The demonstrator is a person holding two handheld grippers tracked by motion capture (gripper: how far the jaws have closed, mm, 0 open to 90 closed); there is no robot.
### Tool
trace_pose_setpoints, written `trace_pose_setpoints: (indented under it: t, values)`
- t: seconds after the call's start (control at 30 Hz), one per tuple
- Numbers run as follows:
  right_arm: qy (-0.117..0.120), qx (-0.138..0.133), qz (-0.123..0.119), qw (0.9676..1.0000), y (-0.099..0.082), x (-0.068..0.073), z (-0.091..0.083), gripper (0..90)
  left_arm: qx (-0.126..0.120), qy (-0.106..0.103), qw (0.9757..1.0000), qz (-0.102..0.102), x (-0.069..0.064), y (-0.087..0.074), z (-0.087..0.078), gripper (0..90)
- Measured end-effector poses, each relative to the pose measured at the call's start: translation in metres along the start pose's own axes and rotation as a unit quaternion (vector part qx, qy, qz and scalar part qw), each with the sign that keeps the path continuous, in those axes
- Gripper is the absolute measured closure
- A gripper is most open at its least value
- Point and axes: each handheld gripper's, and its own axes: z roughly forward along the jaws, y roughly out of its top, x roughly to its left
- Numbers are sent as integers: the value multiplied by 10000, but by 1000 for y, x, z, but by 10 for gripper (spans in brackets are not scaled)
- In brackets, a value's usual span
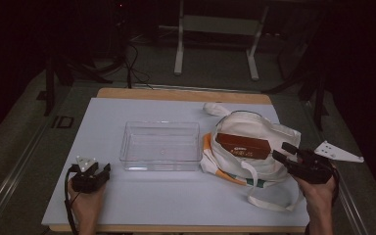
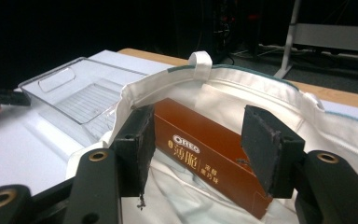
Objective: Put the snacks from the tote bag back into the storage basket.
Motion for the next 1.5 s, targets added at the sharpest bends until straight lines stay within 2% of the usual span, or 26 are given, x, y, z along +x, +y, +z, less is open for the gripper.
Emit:
trace_pose_setpoints:
  t: [0.13, 0.33, 0.57, 0.73, 0.97, 1.27, 1.5]
  values:
    - [-5, 112, -198, 9997, 4, 1, -1, 450, -26, -2, 10000, 26, -1, 0, -1, 552]
    - [3, 514, -513, 9974, 13, -5, 0, 449, -21, -11, 10000, 50, 0, 0, -1, 551]
    - [91, 959, -953, 9908, 26, -8, 4, 449, -16, -14, 10000, 58, -1, 0, 0, 551]
    - [255, 1352, -1273, 9823, 31, -9, 11, 446, -27, -25, 10000, 64, -1, 0, -1, 548]
    - [349, 1676, -1537, 9732, 39, -11, 20, 437, -17, -28, 10000, 52, -1, 0, 0, 545]
    - [463, 2087, -1975, 9567, 51, -12, 31, 437, -8, -22, 10000, 50, 0, 0, 0, 541]
    - [611, 2393, -2205, 9436, 58, -16, 39, 441, -12, -14, 10000, 40, -1, 0, 0, 541]
